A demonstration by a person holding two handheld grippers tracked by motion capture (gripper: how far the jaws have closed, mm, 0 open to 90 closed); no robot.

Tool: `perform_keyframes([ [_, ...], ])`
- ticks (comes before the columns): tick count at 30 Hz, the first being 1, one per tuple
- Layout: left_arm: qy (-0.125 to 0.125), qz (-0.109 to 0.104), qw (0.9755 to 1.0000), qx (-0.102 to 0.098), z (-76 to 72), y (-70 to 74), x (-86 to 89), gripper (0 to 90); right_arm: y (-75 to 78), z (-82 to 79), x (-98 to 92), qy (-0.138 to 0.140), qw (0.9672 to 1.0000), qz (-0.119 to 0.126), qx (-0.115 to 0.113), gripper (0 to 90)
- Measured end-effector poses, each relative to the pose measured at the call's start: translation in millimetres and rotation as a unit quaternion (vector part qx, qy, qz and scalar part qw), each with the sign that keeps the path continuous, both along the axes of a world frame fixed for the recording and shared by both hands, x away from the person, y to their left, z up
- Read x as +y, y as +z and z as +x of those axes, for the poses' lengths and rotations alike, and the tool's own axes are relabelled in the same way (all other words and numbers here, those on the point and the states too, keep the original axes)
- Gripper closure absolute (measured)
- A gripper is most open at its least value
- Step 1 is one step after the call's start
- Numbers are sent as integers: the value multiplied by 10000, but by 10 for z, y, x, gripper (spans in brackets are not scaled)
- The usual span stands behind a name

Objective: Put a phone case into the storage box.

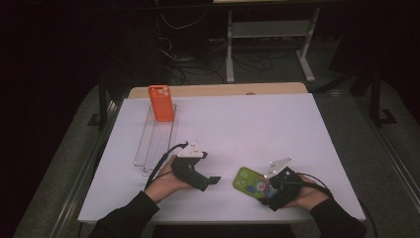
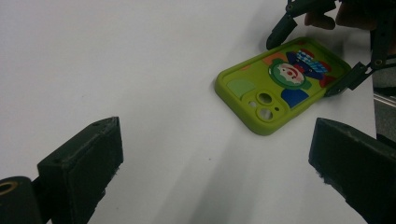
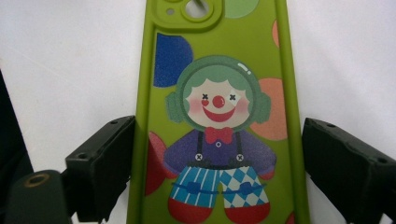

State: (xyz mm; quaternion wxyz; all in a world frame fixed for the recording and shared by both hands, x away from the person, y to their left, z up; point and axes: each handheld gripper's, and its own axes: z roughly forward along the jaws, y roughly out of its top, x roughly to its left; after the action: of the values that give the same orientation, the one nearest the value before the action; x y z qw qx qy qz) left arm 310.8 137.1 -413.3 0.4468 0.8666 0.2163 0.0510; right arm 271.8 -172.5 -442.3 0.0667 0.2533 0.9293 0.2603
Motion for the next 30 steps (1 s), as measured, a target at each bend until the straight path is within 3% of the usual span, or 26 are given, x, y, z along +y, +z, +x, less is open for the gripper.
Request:
perform_keyframes([
  [12, -37, 24, 10000, -5, -2, -5, -4, 23, 27, 21, 17, 18, 9999, -84, 107, 152],
  [21, -82, -7, 10000, -35, 14, 16, 1, 22, 46, 49, -7, 24, 9995, 130, 289, 153],
  [24, -148, 86, 9998, -95, 21, 35, 8, 22, 48, 78, -1, 134, 9997, 74, 201, 153],
  [29, -228, -31, 9997, -39, 29, 78, 5, 22, 110, 145, -9, 120, 9996, 169, 187, 153],
  [30, -330, 78, 9994, -77, 45, 99, 21, 22, 118, 167, -16, 154, 9996, 184, 158, 153],
])
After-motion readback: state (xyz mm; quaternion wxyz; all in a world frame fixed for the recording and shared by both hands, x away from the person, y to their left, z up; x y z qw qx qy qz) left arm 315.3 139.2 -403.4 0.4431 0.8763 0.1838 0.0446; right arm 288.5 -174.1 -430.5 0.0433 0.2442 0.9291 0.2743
